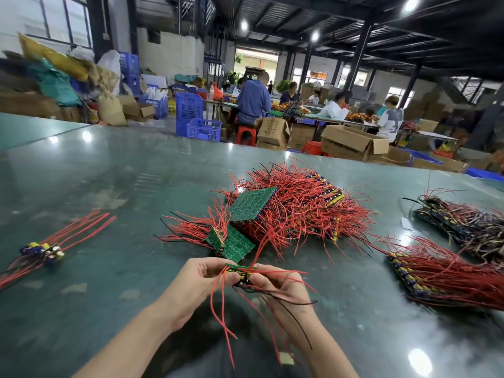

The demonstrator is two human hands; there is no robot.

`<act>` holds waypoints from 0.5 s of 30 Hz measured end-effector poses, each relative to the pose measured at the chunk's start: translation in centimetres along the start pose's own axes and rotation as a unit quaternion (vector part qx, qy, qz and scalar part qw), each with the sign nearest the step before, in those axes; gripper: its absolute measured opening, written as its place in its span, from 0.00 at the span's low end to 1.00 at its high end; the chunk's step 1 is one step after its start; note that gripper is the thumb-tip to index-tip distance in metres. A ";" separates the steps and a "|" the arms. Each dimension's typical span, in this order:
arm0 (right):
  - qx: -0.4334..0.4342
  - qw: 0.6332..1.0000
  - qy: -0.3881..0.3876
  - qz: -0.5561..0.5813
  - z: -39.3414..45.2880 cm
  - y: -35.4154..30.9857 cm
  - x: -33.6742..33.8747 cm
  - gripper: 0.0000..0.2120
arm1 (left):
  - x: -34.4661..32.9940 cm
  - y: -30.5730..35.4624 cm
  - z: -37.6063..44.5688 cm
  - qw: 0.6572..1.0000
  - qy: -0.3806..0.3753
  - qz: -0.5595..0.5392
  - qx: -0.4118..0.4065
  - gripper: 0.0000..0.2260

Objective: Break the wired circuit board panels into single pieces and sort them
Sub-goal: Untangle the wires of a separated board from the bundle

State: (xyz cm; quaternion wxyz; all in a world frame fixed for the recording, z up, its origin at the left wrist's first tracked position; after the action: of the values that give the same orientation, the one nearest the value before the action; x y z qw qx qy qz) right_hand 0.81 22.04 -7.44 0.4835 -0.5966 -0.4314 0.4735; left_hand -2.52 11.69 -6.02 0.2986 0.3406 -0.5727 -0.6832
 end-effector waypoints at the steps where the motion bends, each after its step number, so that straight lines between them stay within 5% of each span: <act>1: 0.011 0.998 -0.065 0.011 -1.5 -2.5 3.3 0.06 | 0.1 0.0 0.0 1.000 -0.006 -0.003 0.000 0.08; 6: 0.070 0.994 -0.077 0.039 -3.0 -3.2 4.6 0.14 | 0.5 -0.4 0.7 0.998 -0.032 -0.042 0.032 0.24; 11: 0.096 0.994 0.017 0.041 -2.2 -3.4 5.8 0.14 | 1.2 0.0 0.9 0.984 -0.036 -0.169 0.042 0.23; 15: 0.123 0.992 0.021 0.026 -2.7 -3.6 5.7 0.13 | 1.8 0.9 0.7 0.998 0.039 0.041 0.014 0.14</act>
State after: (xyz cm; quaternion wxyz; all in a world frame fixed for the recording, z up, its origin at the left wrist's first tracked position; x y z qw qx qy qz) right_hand 4.25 27.72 -4.50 0.5495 -0.5534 -0.3439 0.5229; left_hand -4.18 10.51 -5.24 0.3436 0.3476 -0.5834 -0.6487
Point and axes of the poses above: each hand's wrist, its own z-axis towards the middle knuckle, its own x-axis out of the back of the hand, y = z × x, the point moved 2 cm from there along z, towards the middle knuckle, and after that the axes turned 3 degrees about -y, right-handed, at the moved point
